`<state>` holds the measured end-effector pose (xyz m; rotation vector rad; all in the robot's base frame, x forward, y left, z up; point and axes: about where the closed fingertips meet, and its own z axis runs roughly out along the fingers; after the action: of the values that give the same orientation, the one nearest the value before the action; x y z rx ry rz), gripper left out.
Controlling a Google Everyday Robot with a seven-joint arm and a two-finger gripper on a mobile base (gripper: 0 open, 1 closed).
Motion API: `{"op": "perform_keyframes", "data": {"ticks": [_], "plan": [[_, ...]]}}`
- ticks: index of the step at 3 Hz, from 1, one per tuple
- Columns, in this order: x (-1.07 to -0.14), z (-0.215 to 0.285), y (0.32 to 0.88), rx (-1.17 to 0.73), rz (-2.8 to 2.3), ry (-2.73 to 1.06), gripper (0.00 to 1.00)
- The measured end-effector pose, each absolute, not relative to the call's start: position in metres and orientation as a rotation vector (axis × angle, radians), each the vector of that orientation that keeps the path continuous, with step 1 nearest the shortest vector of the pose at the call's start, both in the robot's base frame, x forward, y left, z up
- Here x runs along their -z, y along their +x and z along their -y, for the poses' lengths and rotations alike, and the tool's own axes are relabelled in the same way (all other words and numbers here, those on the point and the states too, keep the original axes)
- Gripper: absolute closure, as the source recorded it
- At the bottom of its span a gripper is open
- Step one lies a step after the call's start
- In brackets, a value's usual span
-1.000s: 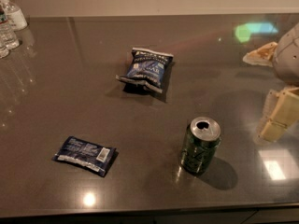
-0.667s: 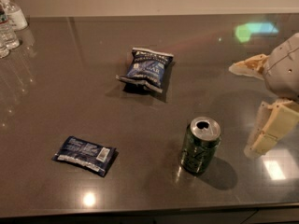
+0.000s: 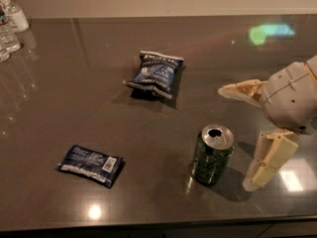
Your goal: Knock green can over
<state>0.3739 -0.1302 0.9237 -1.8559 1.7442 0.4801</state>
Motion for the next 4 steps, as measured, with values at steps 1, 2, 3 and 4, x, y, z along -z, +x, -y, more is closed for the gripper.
{"op": "perform_keyframes", "data": {"ticks": [1,2,3,4], "plan": [[-0.913,0.118,0.369,-0.555,-1.688,-1.87,0.0],[-0.901,0.109,0.363,-0.614,-1.666,-1.882,0.0],[-0.895,0.104,0.364,-0.648,-1.662,-1.881,0.0],[-0.894,0.105,0.365,-0.666,-1.672,-1.862,0.15]]}}
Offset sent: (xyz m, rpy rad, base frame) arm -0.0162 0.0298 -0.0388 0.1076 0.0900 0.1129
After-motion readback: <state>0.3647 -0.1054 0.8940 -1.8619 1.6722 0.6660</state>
